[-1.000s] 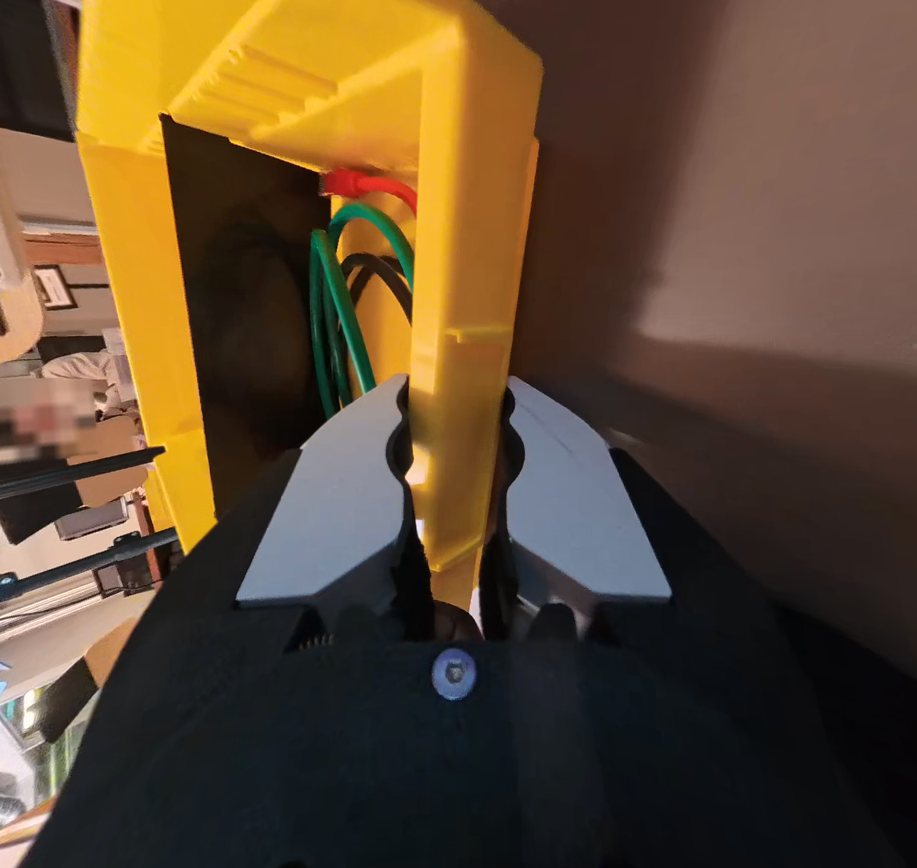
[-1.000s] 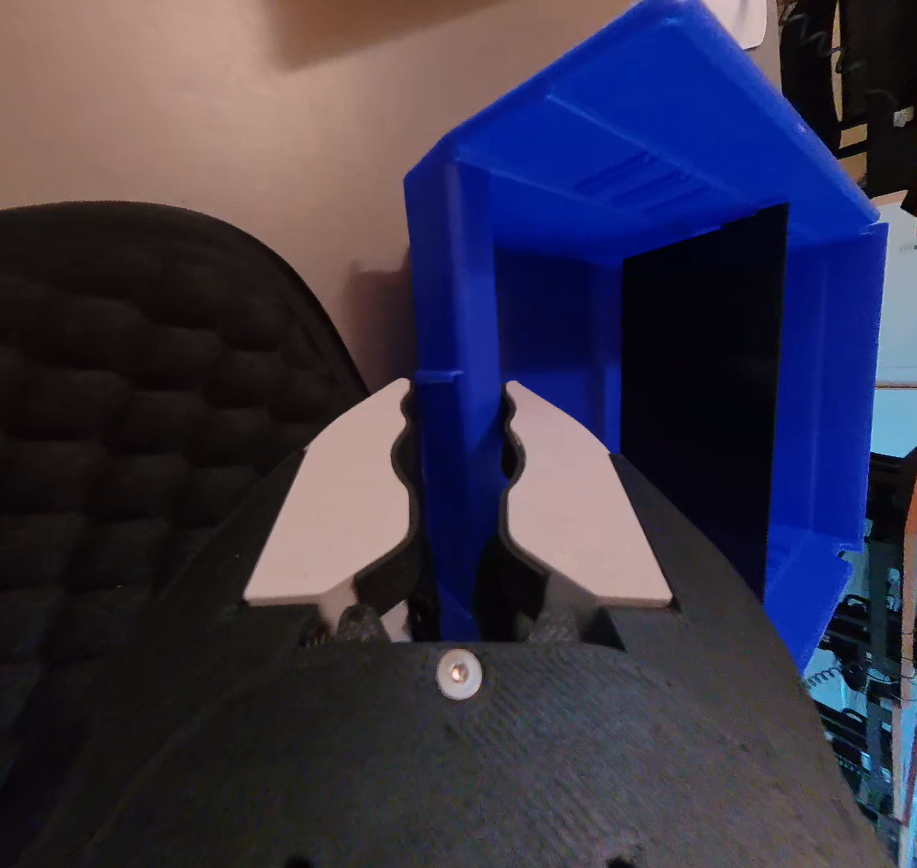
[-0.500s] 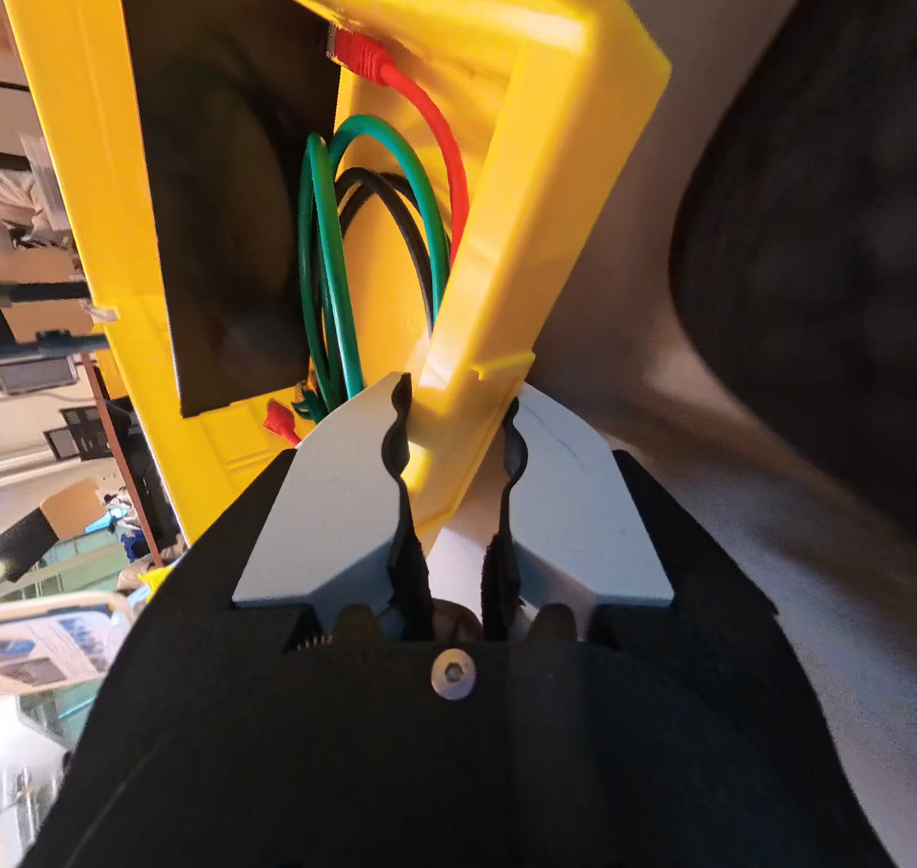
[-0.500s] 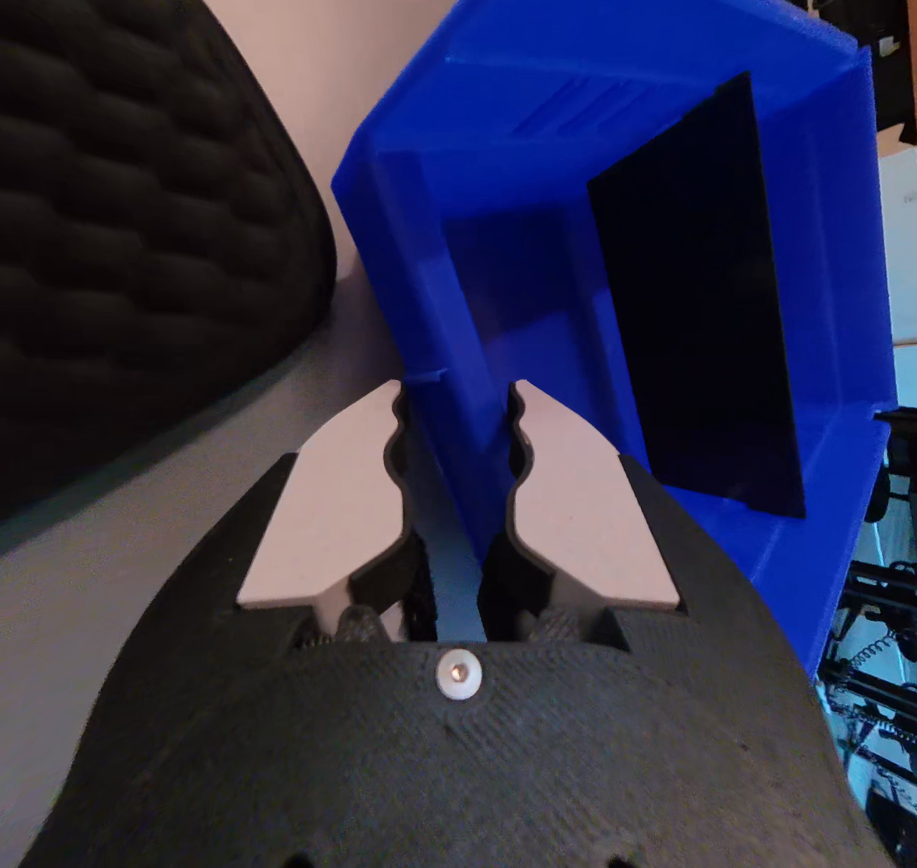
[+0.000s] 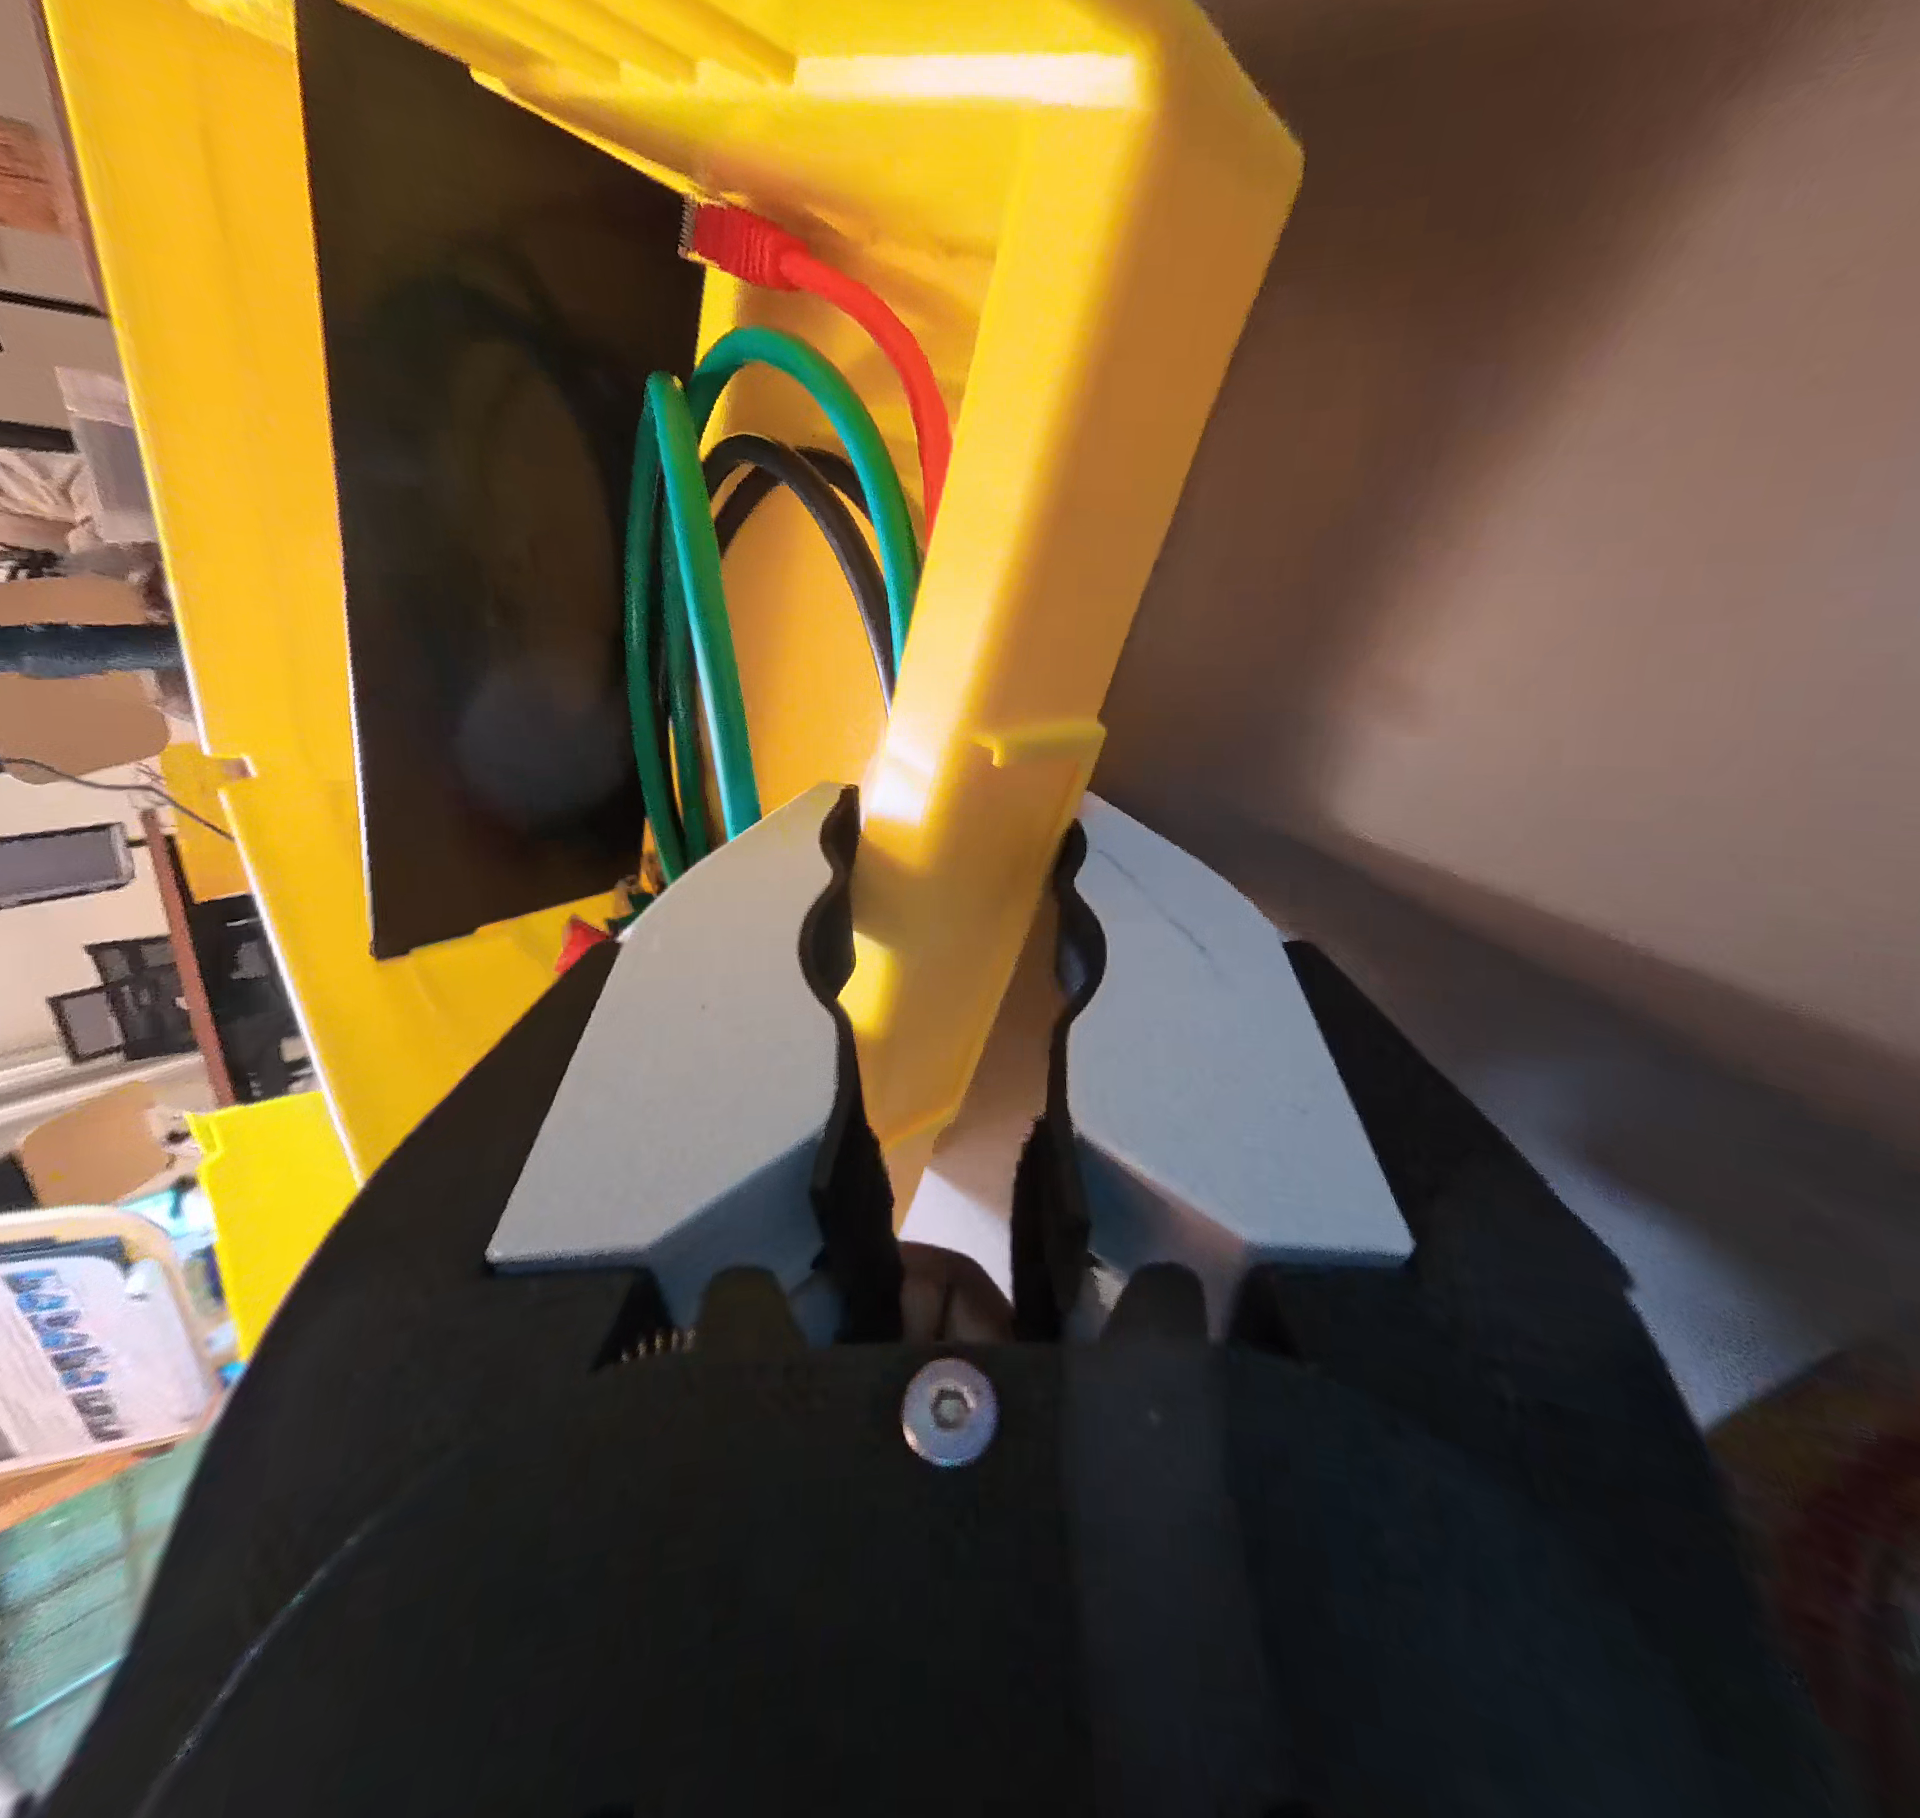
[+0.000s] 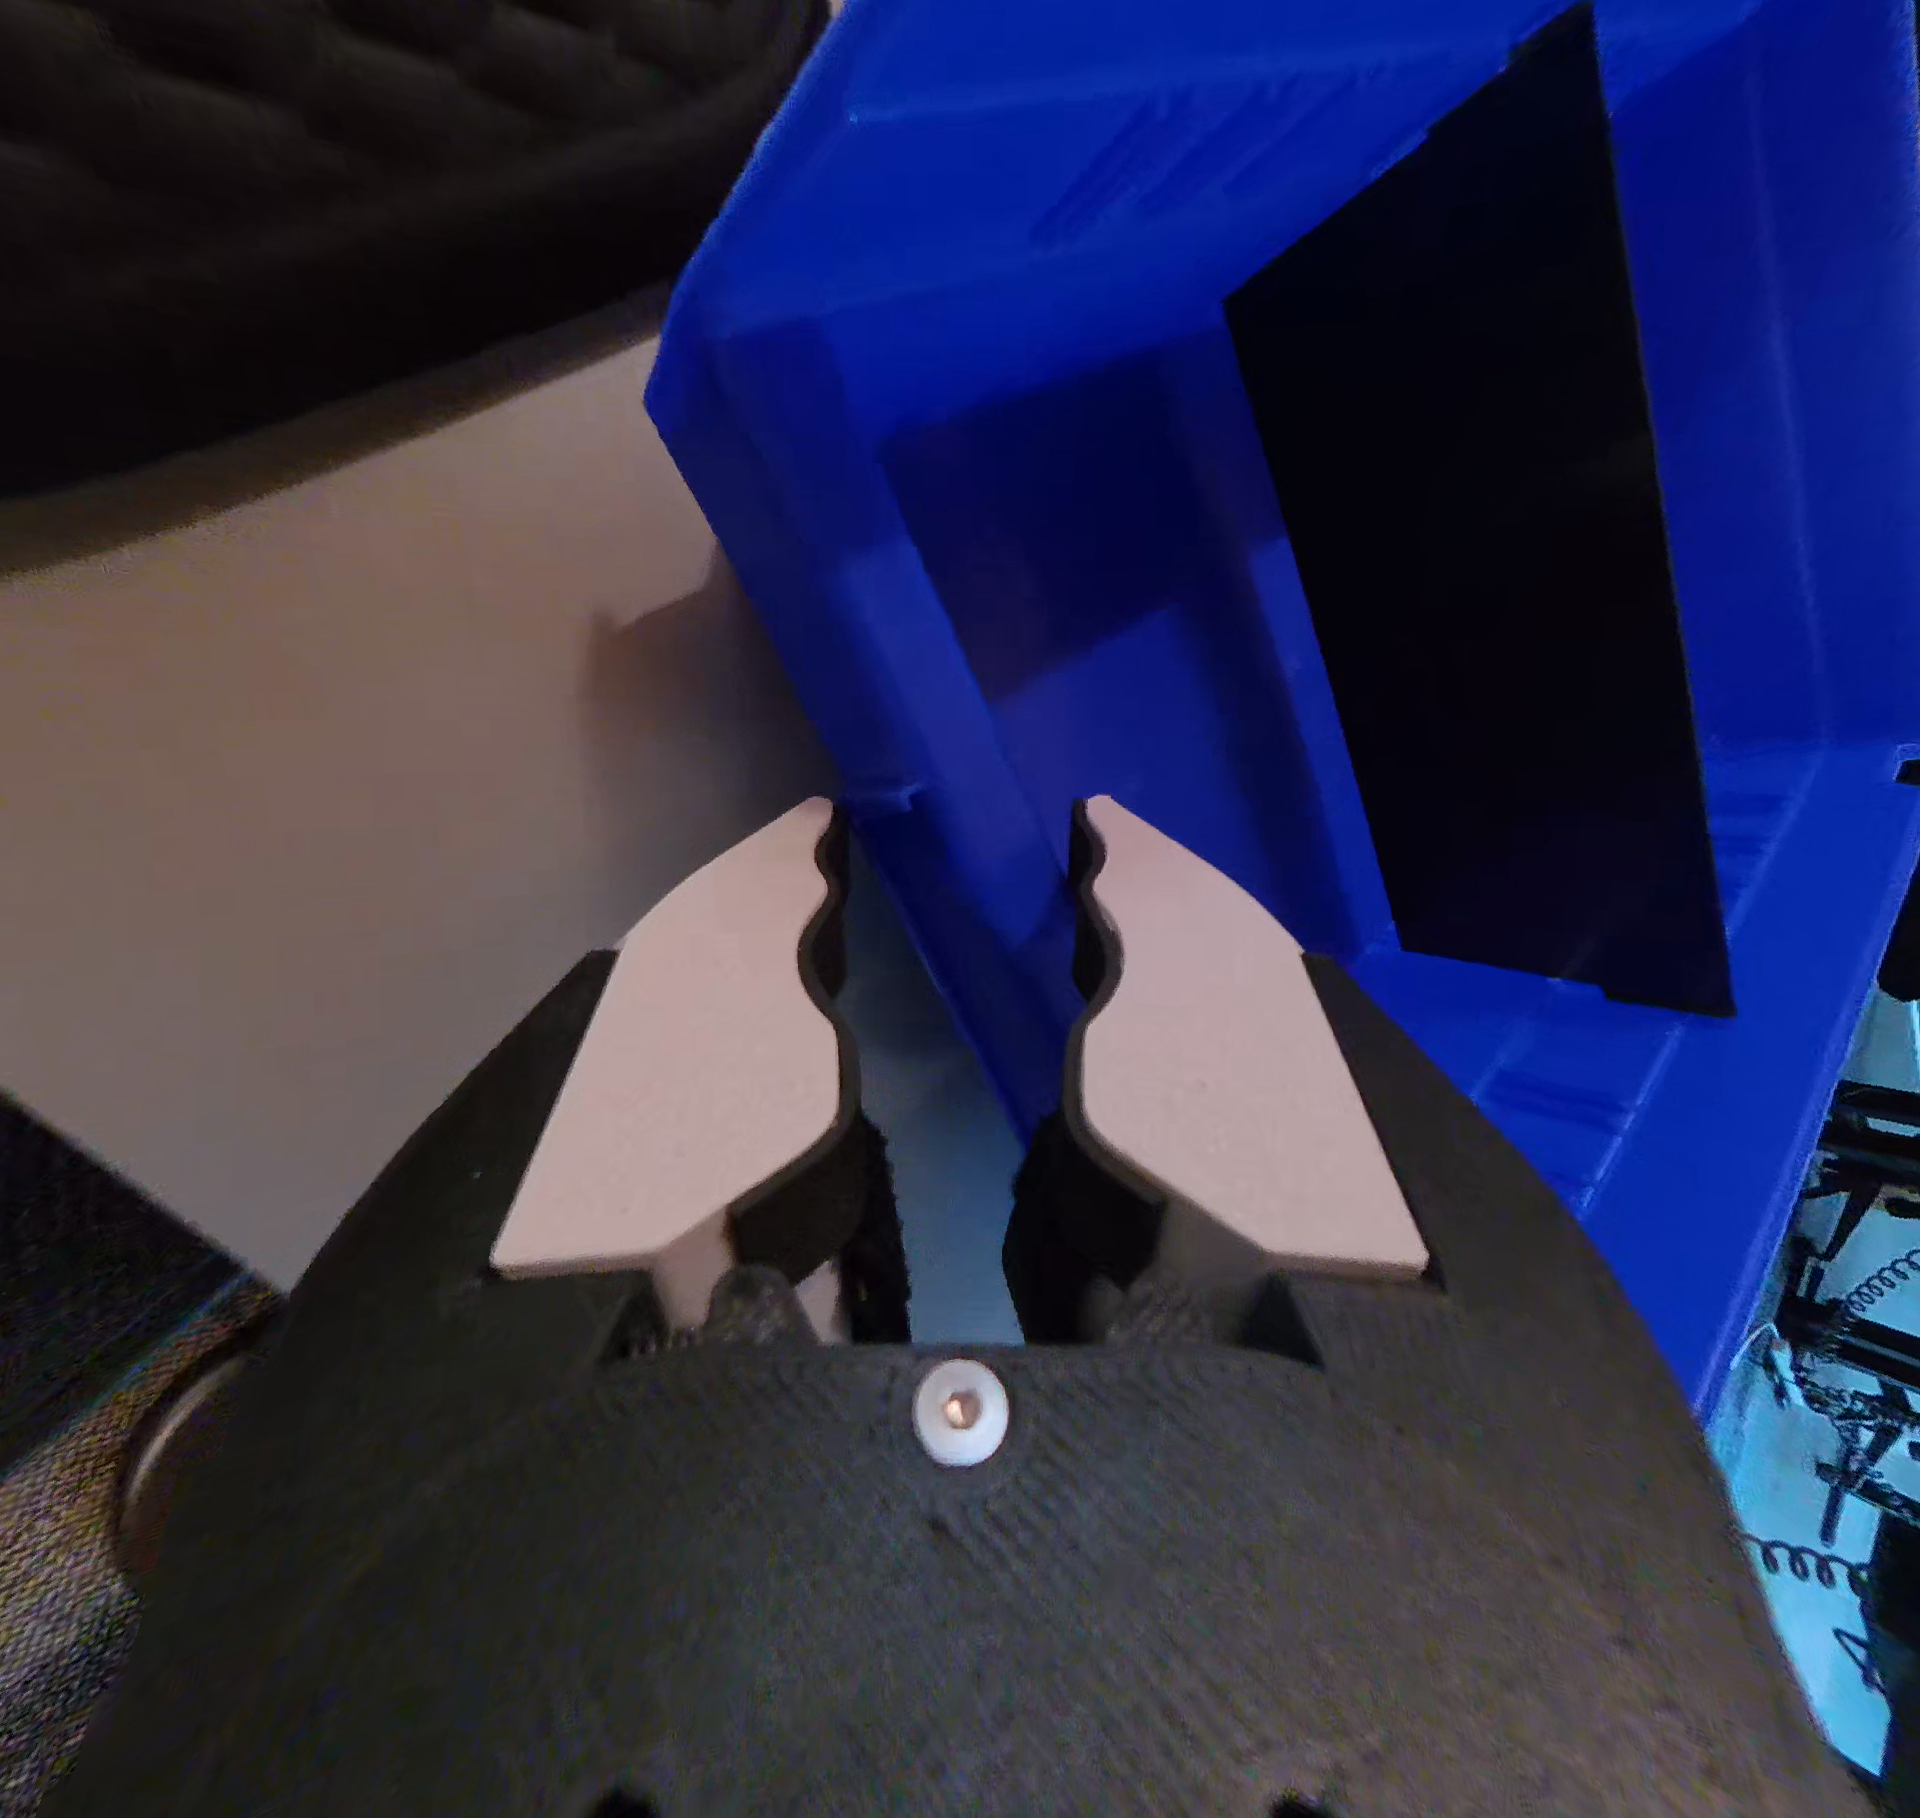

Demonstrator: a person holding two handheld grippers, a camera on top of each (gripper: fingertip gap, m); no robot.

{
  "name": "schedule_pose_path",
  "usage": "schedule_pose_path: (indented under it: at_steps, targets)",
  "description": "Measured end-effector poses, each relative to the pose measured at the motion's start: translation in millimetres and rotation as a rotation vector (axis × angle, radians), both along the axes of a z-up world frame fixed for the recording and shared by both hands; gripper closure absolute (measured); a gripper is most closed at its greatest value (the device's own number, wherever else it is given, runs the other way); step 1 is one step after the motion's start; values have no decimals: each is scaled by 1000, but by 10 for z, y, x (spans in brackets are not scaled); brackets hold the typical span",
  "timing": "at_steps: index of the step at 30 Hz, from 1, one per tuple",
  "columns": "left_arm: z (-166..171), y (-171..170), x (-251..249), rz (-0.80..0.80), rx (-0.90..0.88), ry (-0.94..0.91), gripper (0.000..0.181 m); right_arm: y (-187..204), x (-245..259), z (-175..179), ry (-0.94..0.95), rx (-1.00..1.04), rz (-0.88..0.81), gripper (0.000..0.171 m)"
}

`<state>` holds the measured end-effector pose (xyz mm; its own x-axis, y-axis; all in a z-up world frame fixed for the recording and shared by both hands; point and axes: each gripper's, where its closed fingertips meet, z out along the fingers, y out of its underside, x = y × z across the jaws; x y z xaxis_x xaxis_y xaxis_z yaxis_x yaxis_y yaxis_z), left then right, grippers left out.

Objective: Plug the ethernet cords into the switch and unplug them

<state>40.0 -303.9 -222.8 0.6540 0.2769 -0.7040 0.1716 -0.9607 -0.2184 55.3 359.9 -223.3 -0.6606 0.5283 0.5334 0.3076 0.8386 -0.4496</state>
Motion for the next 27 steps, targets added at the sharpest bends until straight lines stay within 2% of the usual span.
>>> schedule_pose_path:
  at_steps: [3,5,6,8,11,12,13,15,17,18,20,23,27]
  targets:
    - [-5,14,50,38,104,-37,138,-10,49,-6,-40,-43,-35,125]
    - [30,70,97,80,221,-81,133,-119,99,16,-64,-113,-22,111]
    - [65,117,136,92,290,-110,130,-194,118,72,-52,-167,-4,109]
    - [219,263,214,64,435,-140,125,-347,122,311,39,-293,42,106]
    - [546,519,378,-20,678,-184,117,-569,121,871,277,-448,145,100]
    - [699,543,343,-13,750,-138,117,-650,132,1074,364,-490,185,97]
    - [881,495,221,33,804,-34,117,-727,143,1273,452,-531,220,95]
    - [1189,299,-80,235,938,160,117,-901,181,1619,594,-629,294,93]
    - [1312,189,-311,416,1070,232,117,-1111,232,1860,675,-753,382,89]
    - [1346,199,-403,438,1105,255,117,-1218,253,1927,688,-808,425,86]
    - [1365,182,-624,496,1148,277,118,-1436,257,1973,677,-899,498,86]
    - [1244,106,-1062,581,1128,197,119,-1817,191,1853,571,-987,596,90]
    - [786,-83,-1606,730,1027,-41,123,-2323,129,1502,393,-997,716,85]
